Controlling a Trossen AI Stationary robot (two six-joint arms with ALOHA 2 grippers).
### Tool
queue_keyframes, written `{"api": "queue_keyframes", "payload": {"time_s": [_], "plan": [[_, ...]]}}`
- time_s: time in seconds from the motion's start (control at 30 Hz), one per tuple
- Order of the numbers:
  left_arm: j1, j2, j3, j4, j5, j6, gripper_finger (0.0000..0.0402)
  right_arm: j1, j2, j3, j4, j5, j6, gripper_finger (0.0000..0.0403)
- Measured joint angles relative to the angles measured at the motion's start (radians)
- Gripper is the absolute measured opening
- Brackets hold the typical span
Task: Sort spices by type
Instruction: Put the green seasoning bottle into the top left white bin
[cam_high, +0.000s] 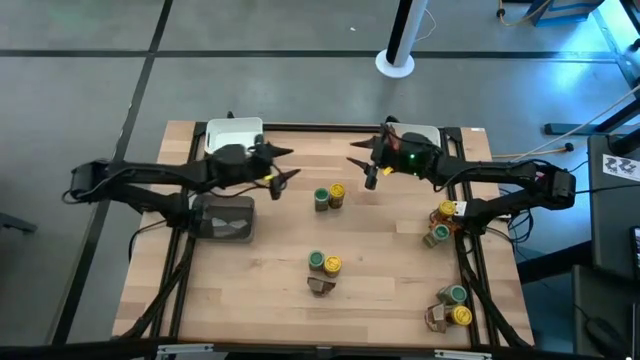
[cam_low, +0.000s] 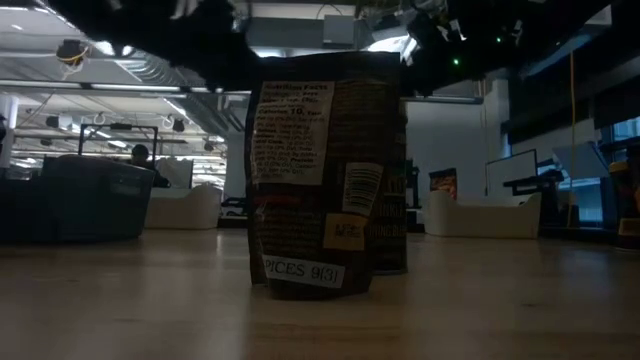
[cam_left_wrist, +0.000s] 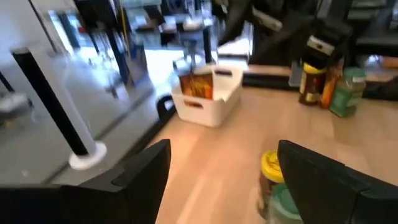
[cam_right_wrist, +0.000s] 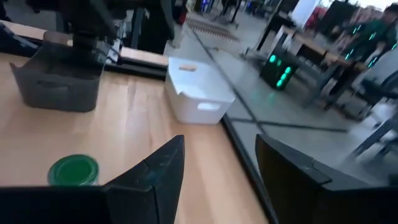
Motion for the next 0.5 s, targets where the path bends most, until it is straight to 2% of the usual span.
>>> {"api": "queue_keyframes", "payload": {"time_s": [0.3, 0.5], "plan": [[-0.098, 0.229, 0.239, -0.177, 0.0, -0.045, 0.0285, 0.0, 0.0, 0.0, 0.037, -0.003, -0.01, 0.0198], [-0.143, 0.324, 0.301, -0.194, -0.005, 0.003, 0.0285, 0.001, 0.0, 0.0, -0.007, 0.009, -0.009, 0.0198]]}}
